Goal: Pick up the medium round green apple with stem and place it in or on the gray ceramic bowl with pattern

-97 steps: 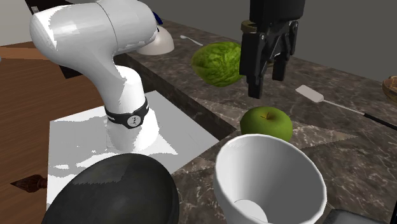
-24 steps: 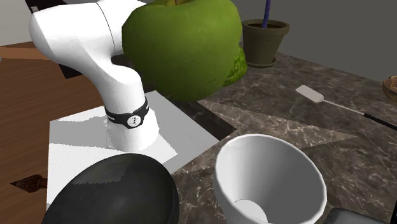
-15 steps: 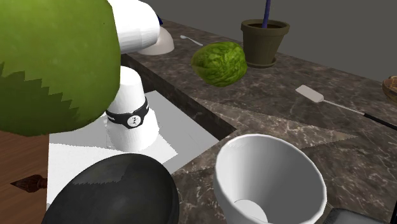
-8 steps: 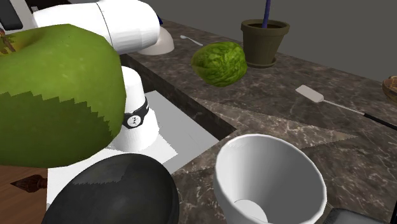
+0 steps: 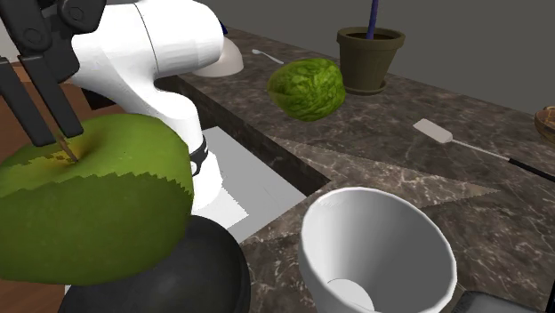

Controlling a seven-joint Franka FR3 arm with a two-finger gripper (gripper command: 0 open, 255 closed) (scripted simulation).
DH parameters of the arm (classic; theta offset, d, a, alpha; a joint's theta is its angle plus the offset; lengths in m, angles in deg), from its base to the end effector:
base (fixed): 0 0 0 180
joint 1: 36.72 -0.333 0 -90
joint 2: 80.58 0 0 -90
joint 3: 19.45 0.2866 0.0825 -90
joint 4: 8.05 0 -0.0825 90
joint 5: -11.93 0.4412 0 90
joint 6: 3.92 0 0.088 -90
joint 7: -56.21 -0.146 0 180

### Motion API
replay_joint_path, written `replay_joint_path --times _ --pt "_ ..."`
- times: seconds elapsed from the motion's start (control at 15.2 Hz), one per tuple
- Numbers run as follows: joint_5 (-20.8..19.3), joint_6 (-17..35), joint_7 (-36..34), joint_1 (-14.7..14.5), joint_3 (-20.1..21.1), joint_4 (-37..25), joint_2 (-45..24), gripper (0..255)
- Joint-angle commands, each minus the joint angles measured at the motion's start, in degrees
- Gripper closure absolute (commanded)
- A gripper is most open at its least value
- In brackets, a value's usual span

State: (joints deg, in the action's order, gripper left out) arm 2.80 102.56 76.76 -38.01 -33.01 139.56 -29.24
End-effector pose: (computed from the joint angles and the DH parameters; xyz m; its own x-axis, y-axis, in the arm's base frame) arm 0.3812 -0.0936 0.4725 0.9553 0.2458 0.1642 0.2436 -0.9693 0.0338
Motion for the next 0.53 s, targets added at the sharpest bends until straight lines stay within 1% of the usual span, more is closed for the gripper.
replay_joint_path --times 0.0,0.46 --pt "-0.29 1.43 0.05 0.2 -0.28 1.74 0.35 255" --pt "-1.3 7.28 0.06 0.76 -1.3 7.6 0.34 255"
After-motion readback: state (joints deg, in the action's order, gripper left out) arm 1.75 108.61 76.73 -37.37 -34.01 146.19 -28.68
